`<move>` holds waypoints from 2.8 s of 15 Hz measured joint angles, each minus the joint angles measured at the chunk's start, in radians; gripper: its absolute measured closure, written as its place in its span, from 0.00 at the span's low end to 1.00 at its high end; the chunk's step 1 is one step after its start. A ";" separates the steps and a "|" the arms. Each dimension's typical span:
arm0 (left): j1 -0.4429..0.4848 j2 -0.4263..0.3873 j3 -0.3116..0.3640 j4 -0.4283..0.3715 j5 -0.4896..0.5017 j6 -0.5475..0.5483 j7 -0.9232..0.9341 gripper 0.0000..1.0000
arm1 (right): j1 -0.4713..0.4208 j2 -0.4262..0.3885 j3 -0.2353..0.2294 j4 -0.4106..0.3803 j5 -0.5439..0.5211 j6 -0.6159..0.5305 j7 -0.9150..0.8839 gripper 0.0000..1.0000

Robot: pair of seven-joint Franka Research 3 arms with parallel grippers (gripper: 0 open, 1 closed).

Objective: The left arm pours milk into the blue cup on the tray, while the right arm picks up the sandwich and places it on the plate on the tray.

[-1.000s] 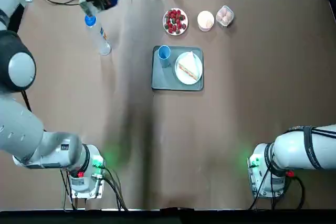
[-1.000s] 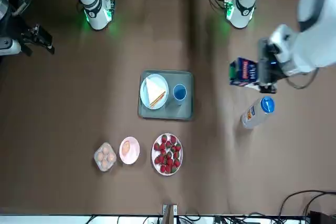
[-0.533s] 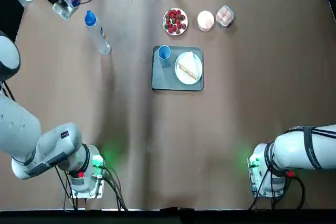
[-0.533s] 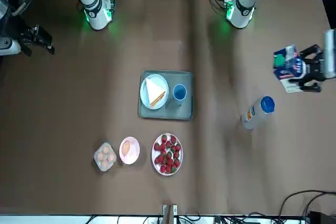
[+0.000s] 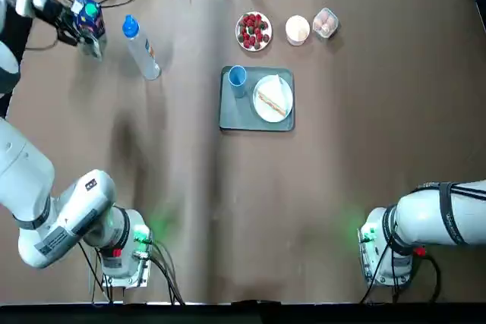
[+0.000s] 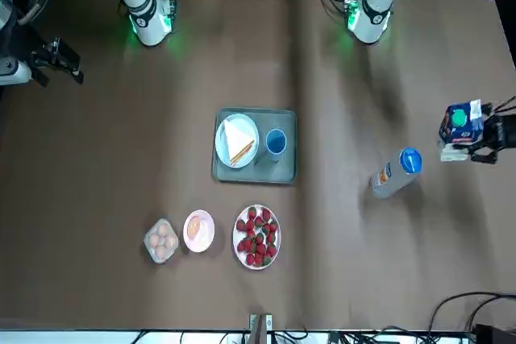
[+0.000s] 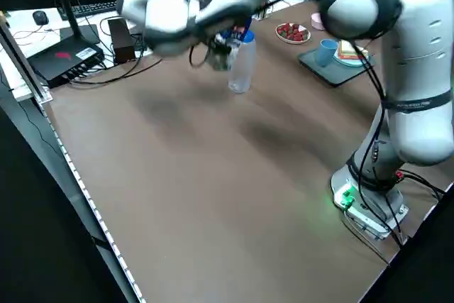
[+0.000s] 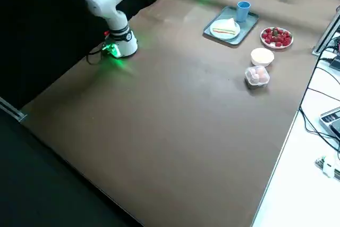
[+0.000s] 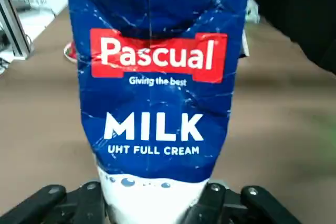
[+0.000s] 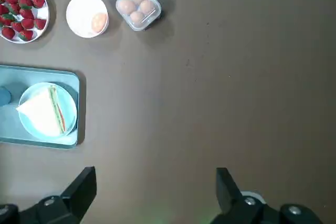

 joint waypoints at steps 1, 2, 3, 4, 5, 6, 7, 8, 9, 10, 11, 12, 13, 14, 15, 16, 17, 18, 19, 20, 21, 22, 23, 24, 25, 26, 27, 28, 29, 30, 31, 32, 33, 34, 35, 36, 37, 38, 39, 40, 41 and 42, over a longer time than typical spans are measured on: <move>0.008 0.051 0.000 0.000 -0.027 0.000 0.030 0.52 | 0.000 0.000 0.001 0.000 0.000 0.001 0.000 0.00; 0.014 0.098 0.001 0.001 -0.044 0.000 0.054 0.52 | 0.000 0.000 0.001 0.000 0.000 0.001 0.000 0.00; 0.019 0.142 0.000 0.001 -0.055 0.000 0.076 0.52 | 0.000 0.000 0.001 0.000 0.000 0.002 0.000 0.00; 0.021 0.182 0.000 0.004 -0.060 0.000 0.099 0.52 | 0.000 0.000 0.000 0.000 0.000 0.003 0.000 0.00; 0.023 0.217 0.000 0.011 -0.062 0.000 0.122 0.52 | 0.000 0.000 0.000 0.000 0.000 0.004 0.001 0.00; 0.025 0.249 0.000 0.018 -0.063 0.000 0.143 0.52 | 0.000 0.000 0.000 0.000 0.000 0.004 0.001 0.00; 0.029 0.278 0.001 0.029 -0.063 0.000 0.161 0.52 | 0.000 0.000 0.000 0.000 0.000 0.004 0.001 0.00; 0.035 0.305 0.001 0.042 -0.063 0.000 0.176 0.52 | 0.000 0.000 0.000 0.000 0.000 0.004 0.001 0.00; 0.041 0.327 0.001 0.057 -0.063 0.000 0.190 0.52 | 0.000 0.000 0.001 0.000 0.000 0.004 0.001 0.00; 0.046 0.345 0.001 0.069 -0.063 0.000 0.210 0.52 | 0.000 0.000 0.001 0.000 0.000 0.004 0.001 0.00; 0.051 0.362 0.001 0.077 -0.064 0.000 0.230 0.52 | 0.000 0.000 0.001 0.000 0.000 0.004 0.001 0.00; 0.059 0.376 0.001 0.082 -0.068 0.000 0.250 0.52 | 0.000 0.000 0.001 0.000 0.000 0.004 0.001 0.00; 0.068 0.390 0.001 0.084 -0.079 0.000 0.267 0.52 | 0.000 0.000 0.001 0.000 0.000 0.004 0.001 0.00; 0.075 0.401 0.001 0.087 -0.088 0.000 0.283 0.52 | 0.000 0.000 0.001 0.000 0.000 0.004 0.001 0.00; 0.082 0.410 0.001 0.088 -0.094 0.000 0.295 0.52 | 0.000 0.000 0.001 0.000 0.000 0.004 0.001 0.00; 0.087 0.418 0.001 0.088 -0.096 0.000 0.301 0.52 | 0.000 0.000 0.001 0.000 0.000 0.004 0.001 0.00; 0.090 0.425 0.001 0.089 -0.096 0.000 0.305 0.52 | 0.000 0.000 0.001 0.000 0.000 0.004 0.001 0.00; 0.091 0.431 0.001 0.089 -0.097 0.000 0.307 0.51 | 0.000 0.000 0.001 0.000 0.000 0.004 0.001 0.00; 0.091 0.435 0.001 0.089 -0.098 0.000 0.307 0.51 | 0.000 0.000 0.001 0.000 0.000 0.004 0.001 0.00; 0.091 0.440 0.000 0.090 -0.102 -0.001 0.307 0.50 | 0.000 0.000 0.001 0.000 0.000 0.004 0.001 0.00; 0.092 0.441 0.000 0.091 -0.103 -0.001 0.307 0.44 | 0.000 0.000 0.001 0.000 0.000 0.004 0.001 0.00; 0.093 0.441 0.000 0.091 -0.103 -0.001 0.307 0.35 | 0.000 0.000 0.000 0.000 0.000 0.004 0.001 0.00; 0.094 0.442 0.000 0.091 -0.103 0.000 0.307 0.26 | 0.000 0.000 0.000 0.000 0.000 0.004 0.001 0.00; 0.096 0.442 0.001 0.093 -0.103 0.004 0.307 0.16 | 0.000 0.000 -0.001 0.000 0.000 0.004 0.001 0.00; 0.099 0.442 0.001 0.096 -0.103 0.008 0.307 0.07 | 0.000 0.000 -0.002 0.000 0.000 0.004 0.001 0.00; 0.104 0.442 0.001 0.101 -0.103 0.011 0.307 0.00 | -0.001 0.000 -0.002 0.000 0.000 0.004 0.001 0.00; 0.109 0.442 0.004 0.108 -0.103 0.014 0.306 0.00 | -0.001 0.000 -0.003 0.000 0.000 0.004 0.001 0.00; 0.113 0.442 0.010 0.117 -0.103 0.017 0.305 0.00 | -0.001 0.000 -0.003 0.000 0.000 0.004 0.001 0.00; 0.117 0.442 0.018 0.127 -0.103 0.017 0.302 0.00 | -0.001 0.000 -0.003 0.000 0.000 0.003 0.001 0.00; 0.120 0.440 0.029 0.137 -0.103 0.017 0.298 0.00 | -0.001 0.000 -0.003 0.000 0.000 0.002 0.001 0.00; 0.124 0.435 0.037 0.147 -0.103 0.017 0.290 0.00 | -0.001 0.000 -0.003 0.000 0.000 0.001 0.001 0.00; 0.126 0.421 0.047 0.158 -0.103 0.017 0.276 0.00 | -0.001 0.000 -0.004 0.000 0.000 0.001 0.001 0.00; 0.128 0.397 0.062 0.168 -0.103 0.016 0.253 0.00 | -0.001 0.000 -0.004 0.000 0.000 0.000 0.001 0.00; 0.128 0.362 0.080 0.175 -0.103 0.013 0.223 0.00 | -0.001 0.000 -0.005 0.000 0.000 -0.003 0.001 0.00; 0.129 0.322 0.095 0.179 -0.102 0.004 0.189 0.00 | -0.001 0.000 -0.005 0.000 0.000 -0.007 0.001 0.00; 0.131 0.276 0.105 0.181 -0.096 -0.005 0.146 0.00 | -0.001 0.000 -0.005 -0.001 0.000 -0.009 0.001 0.00; 0.130 0.230 0.108 0.181 -0.077 -0.010 0.096 0.00 | -0.001 0.000 -0.005 0.000 0.000 -0.010 0.001 0.00; 0.128 0.183 0.107 0.182 -0.050 -0.012 0.042 0.00 | -0.001 0.000 -0.005 -0.001 0.000 -0.010 0.001 0.00; 0.117 0.137 0.105 0.183 -0.015 -0.009 -0.014 0.00 | -0.001 0.000 -0.005 0.000 0.000 -0.010 0.001 0.00; 0.096 0.092 0.101 0.182 0.026 0.008 -0.082 0.00 | -0.001 0.000 -0.005 0.000 0.000 -0.010 0.001 0.00; 0.060 0.052 0.099 0.181 0.061 0.037 -0.165 0.00 | -0.001 0.000 -0.005 0.000 0.000 -0.010 0.001 0.00; 0.015 0.020 0.098 0.179 0.093 0.073 -0.258 0.00 | -0.001 0.000 -0.004 0.000 0.000 -0.010 0.001 0.00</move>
